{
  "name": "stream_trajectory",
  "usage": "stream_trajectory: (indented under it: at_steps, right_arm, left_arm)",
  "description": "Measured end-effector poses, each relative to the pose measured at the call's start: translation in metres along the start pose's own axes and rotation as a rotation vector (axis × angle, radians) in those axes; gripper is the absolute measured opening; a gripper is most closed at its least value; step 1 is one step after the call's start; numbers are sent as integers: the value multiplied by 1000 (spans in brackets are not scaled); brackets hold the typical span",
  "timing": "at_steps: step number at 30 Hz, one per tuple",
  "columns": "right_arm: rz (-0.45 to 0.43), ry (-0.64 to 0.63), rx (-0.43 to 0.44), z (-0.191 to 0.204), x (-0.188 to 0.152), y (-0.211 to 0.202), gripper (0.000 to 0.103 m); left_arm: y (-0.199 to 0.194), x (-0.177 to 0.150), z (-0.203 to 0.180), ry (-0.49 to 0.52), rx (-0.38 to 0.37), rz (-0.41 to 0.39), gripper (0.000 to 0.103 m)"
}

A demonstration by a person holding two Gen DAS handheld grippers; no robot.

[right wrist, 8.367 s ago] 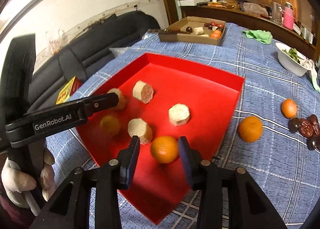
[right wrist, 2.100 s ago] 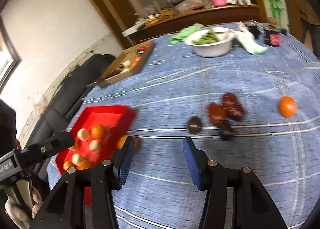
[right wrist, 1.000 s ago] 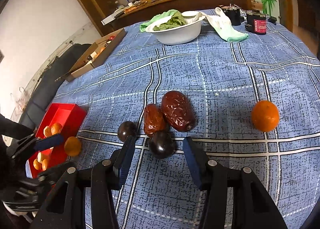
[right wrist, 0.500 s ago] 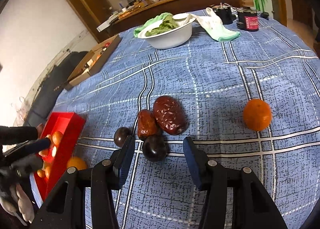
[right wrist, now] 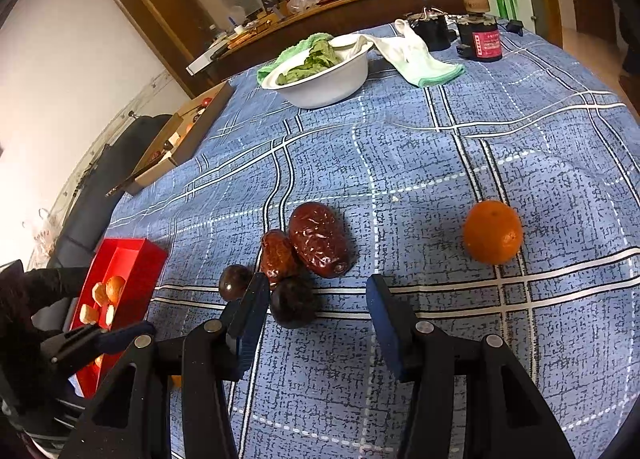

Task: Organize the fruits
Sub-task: 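Grasp a small orange with the left tool while the right tool grasps a dark round plum, then carry the orange and plum into the red tray and open both tools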

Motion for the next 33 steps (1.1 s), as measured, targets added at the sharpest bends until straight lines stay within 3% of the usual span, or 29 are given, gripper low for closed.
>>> stream_trajectory:
  at_steps: [3,6,13,21,23,28,33]
  right_arm:
    - [5,-40,-21,7,-2,4,54]
    - [15,-86,-48,15,-4,9,54]
    - [11,-187,-156,27,-8,18,51]
    - [11,-250,-210,34,-12,20,27]
    - [11,-266,-224,36,-13,21,27]
    - [3,-279,-235,40,-16,19,26]
    - [-12,-229,-169,46,-26,-2,26]
  left_arm:
    - [10,-3,0,1,4,16,56]
    - [10,-6,4,7,53,-2,33]
    - [7,-8,6,-25,54,-26,32]
    - [8,-9,5,-36,95,-58,32]
    - [5,-12,7,-55,76,-61,32]
    - [-21,-22,12,-93,51,-102,32]
    - [-58,-32,36,-155,49,-164,32]
Point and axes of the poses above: each gripper's, at about its wrist camera, not at the fingertips, and y roughly the way its jaws point, z to its left, x to its top, the point moved 6 cm from there along y, roughly the way its jaws point, and after that the axes turned 8 degrees about z, right-handed, at the moved point
